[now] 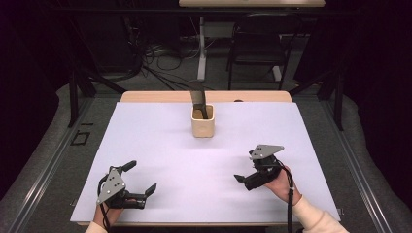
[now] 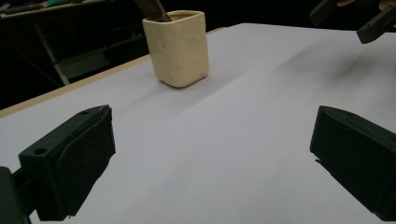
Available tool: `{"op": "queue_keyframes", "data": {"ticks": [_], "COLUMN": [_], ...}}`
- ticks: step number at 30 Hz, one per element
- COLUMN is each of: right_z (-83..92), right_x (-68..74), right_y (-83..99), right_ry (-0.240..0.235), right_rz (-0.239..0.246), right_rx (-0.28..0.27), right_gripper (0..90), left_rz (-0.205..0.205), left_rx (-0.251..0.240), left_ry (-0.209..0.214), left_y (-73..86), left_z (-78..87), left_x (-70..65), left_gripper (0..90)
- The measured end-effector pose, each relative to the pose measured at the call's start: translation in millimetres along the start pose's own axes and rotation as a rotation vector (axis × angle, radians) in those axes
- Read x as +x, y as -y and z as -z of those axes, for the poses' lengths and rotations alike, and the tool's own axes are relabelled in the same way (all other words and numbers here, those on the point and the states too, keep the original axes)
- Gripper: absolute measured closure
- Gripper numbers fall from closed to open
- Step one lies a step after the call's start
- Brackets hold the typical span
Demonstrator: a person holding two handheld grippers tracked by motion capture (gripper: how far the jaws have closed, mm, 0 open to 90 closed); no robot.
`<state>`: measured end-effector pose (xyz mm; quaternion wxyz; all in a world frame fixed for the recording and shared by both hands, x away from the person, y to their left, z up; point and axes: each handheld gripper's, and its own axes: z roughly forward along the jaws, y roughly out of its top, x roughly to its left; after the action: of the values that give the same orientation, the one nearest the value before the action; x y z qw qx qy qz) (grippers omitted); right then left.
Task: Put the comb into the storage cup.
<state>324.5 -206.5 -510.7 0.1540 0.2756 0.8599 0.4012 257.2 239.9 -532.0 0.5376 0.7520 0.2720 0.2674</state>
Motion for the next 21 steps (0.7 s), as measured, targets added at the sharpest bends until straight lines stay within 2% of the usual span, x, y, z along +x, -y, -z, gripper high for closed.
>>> {"op": "queue_keyframes", "data": {"ticks": [15,21], "right_z": [11.5,19.0], "right_x": [5.6,8.5], "right_y": [19.2,26.1], "right_ry": [0.016,0.038], "right_rz": [0.006,0.011], "right_rx": [-0.027,-0.058], "right_gripper": [0.0,0.0], "left_rz": [-0.002,-0.003], "left_rx": [-0.001,0.000], "left_ry": [0.000,-0.001], "left_y": [-0.2,-0.2], "left_z": [0.1,0.1], "left_x": [-0.3,-0.2], "left_gripper": [0.0,0.0]}}
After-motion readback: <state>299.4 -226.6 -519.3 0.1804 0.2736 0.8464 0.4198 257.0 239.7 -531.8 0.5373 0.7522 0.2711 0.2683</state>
